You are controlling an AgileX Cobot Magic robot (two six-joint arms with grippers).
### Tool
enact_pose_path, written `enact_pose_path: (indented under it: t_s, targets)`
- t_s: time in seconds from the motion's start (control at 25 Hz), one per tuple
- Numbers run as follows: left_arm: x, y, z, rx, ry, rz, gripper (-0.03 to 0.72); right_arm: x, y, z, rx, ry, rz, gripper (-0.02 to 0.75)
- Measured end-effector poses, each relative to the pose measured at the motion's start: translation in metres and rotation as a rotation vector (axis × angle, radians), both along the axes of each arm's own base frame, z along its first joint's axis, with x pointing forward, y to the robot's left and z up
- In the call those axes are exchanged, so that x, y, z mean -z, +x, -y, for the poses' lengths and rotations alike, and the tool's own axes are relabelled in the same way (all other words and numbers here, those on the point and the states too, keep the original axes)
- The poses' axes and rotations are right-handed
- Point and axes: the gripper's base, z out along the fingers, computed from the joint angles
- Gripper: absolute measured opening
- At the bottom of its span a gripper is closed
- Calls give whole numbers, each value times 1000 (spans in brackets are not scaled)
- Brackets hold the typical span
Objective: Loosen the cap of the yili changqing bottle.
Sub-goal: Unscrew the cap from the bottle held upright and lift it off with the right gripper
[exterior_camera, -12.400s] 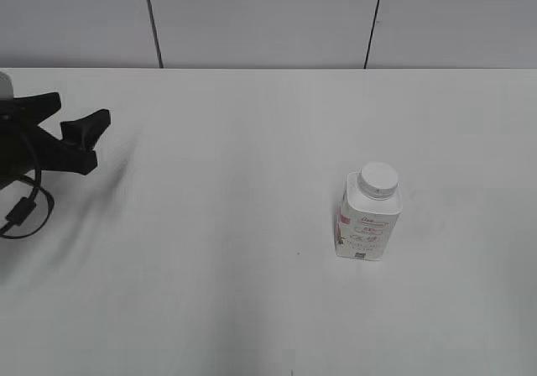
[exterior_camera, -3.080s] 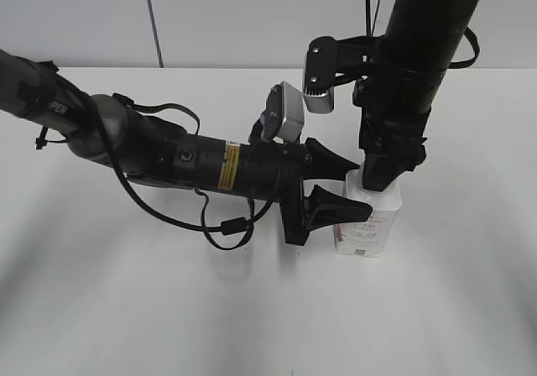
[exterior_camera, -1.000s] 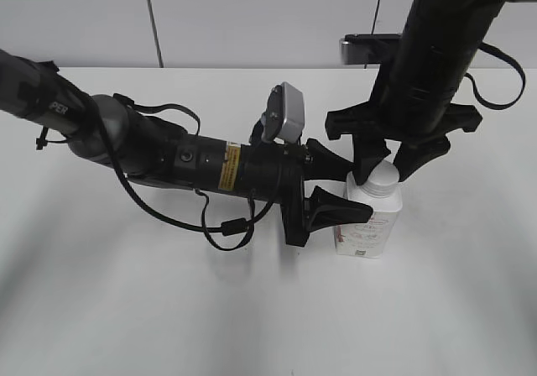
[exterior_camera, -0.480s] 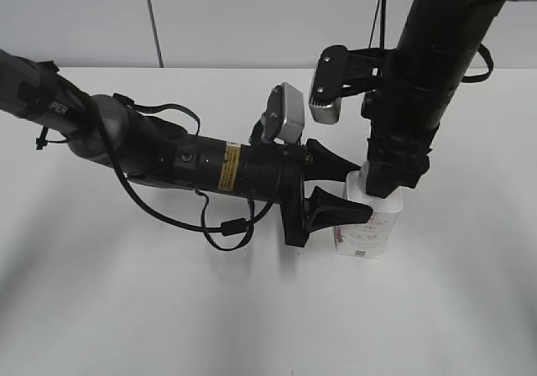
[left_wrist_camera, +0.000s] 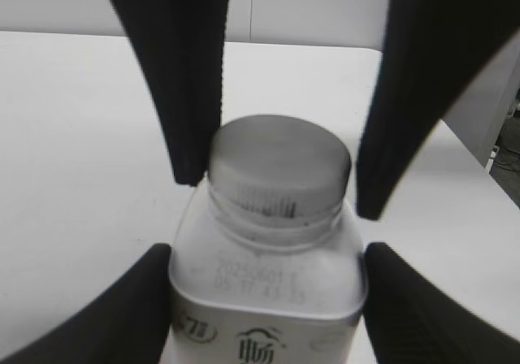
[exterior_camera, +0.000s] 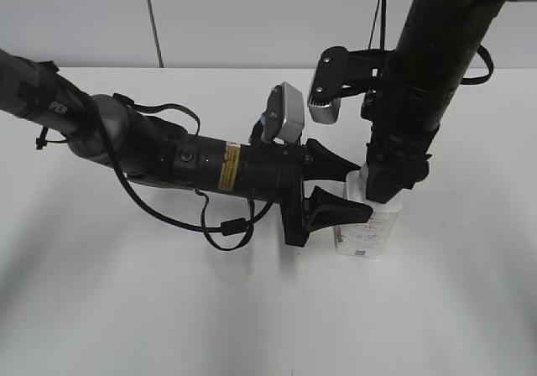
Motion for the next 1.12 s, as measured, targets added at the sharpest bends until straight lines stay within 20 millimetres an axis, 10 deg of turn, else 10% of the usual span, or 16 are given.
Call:
enact_pose_path:
  t_s: [0.16,0.48,0.72,0.88,1.12]
  targets:
    - [0,0,0,0,0,0,434,0,-4,1,63,-12,-52,629]
    - [0,0,0,3,-1,0,433,-28,-14,6,239,27,-31,560]
    - [0,0,0,2,0,0,433,-54,-23,10,695,111,-45,554]
    - [0,0,0,2,0,0,433,-56,-23,11,1097,146,-113,554]
    - [0,0,0,2,0,0,433,-39,-17,7,1216,107,-159,554]
